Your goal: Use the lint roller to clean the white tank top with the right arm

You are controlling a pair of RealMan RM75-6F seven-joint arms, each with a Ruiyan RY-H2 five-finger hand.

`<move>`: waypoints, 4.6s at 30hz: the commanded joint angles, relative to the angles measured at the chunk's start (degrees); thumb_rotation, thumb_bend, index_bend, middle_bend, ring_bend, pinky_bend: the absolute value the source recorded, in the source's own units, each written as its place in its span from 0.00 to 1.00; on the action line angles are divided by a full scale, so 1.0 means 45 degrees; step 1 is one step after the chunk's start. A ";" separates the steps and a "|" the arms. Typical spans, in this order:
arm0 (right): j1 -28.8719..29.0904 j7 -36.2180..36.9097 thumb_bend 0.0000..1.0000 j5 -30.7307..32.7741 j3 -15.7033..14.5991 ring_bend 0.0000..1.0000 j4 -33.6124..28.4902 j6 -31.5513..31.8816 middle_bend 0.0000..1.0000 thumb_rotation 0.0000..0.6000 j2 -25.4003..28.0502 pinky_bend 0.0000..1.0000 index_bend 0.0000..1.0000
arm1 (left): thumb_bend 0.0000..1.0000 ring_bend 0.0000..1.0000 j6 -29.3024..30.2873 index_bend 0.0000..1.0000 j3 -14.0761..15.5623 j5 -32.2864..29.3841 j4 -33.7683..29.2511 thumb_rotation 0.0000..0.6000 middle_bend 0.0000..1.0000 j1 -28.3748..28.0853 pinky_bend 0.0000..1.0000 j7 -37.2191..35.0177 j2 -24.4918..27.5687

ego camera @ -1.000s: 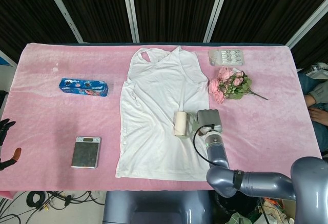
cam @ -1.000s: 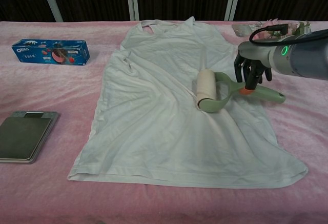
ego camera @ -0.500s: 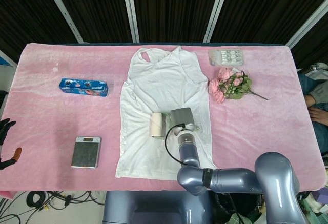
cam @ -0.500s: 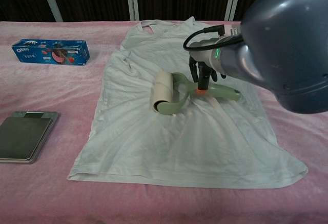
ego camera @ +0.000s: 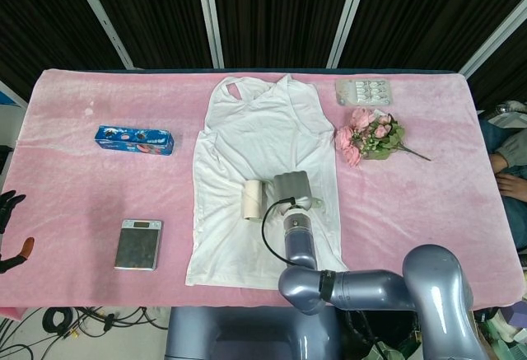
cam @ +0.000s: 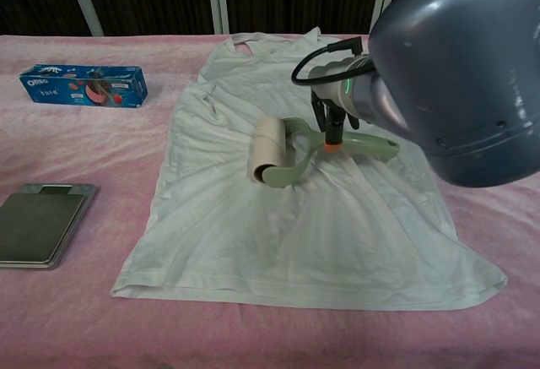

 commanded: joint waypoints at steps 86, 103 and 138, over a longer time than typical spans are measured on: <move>-0.0036 -0.1824 0.58 0.1663 -0.0225 0.55 -0.1551 0.0596 0.53 1.00 0.1533 0.52 0.70 | 0.38 0.04 -0.0057 0.14 -0.0042 -0.0065 -0.0058 1.00 0.09 -0.0083 0.05 0.0057 -0.0081; -0.1621 -0.1150 0.59 0.1349 -0.1060 0.55 -0.2926 0.0469 0.53 1.00 0.3657 0.52 0.70 | 0.38 0.04 -0.0018 0.14 -0.0036 -0.0084 -0.0026 1.00 0.09 -0.0057 0.05 0.0088 -0.0087; -0.4915 0.3516 0.59 -0.1402 -0.2093 0.54 -0.1997 -0.2970 0.53 1.00 0.6756 0.52 0.69 | 0.38 0.04 0.0164 0.14 -0.0093 -0.0251 0.0001 1.00 0.09 0.0037 0.05 0.0323 -0.0156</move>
